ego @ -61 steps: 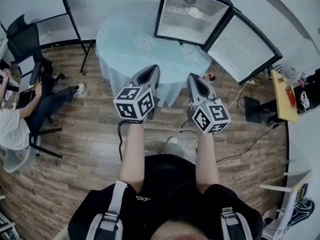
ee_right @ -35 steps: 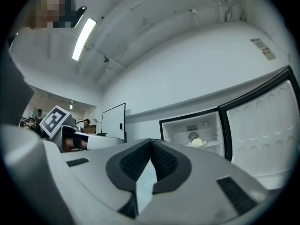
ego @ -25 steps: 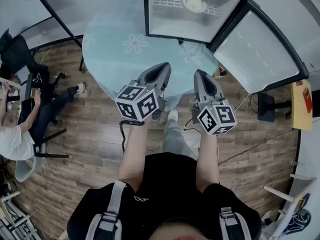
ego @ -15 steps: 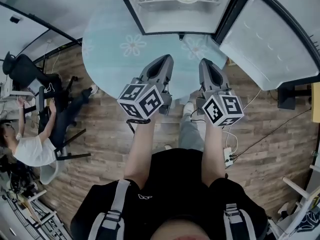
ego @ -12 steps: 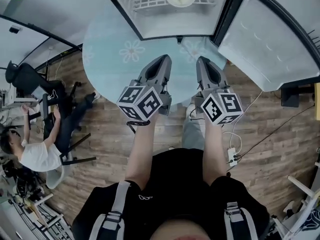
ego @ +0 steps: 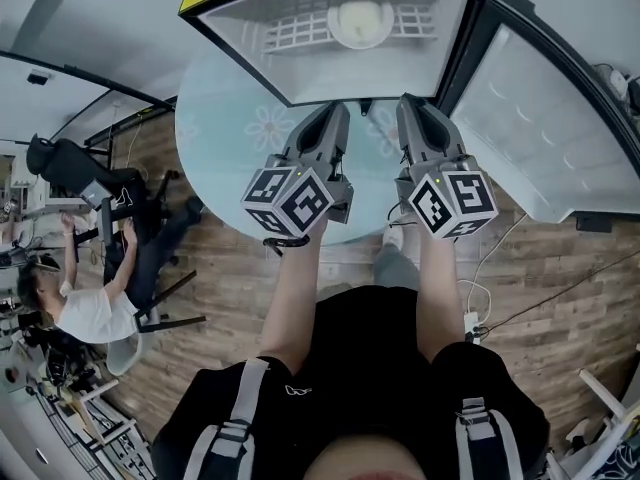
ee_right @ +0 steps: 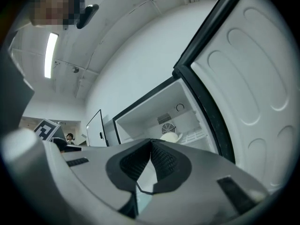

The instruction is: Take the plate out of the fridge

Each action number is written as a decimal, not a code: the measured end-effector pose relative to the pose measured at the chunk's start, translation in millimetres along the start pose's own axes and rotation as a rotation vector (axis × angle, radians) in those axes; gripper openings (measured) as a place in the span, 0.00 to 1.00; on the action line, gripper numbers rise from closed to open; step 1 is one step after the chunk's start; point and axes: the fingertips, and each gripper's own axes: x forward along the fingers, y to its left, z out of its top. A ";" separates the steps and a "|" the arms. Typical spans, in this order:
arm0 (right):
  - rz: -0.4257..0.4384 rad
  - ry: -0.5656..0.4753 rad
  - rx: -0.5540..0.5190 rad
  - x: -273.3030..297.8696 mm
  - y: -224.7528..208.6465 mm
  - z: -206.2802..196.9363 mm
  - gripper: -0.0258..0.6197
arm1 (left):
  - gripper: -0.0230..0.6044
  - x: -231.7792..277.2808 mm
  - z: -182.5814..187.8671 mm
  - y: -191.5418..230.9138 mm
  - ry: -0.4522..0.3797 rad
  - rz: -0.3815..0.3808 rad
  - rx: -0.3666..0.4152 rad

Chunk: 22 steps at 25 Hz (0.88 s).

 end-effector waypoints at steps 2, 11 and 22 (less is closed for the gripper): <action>0.013 -0.006 -0.003 7.8 -4.2 6.6 0.05 | 0.05 6.7 5.3 -2.0 -0.013 0.002 -0.003; 0.042 0.065 0.022 34.8 -2.8 -11.5 0.05 | 0.05 17.4 10.3 18.9 -0.017 0.025 -0.052; 0.026 0.107 0.117 64.4 -27.0 -25.3 0.20 | 0.17 60.1 -1.8 46.3 0.029 0.013 -0.123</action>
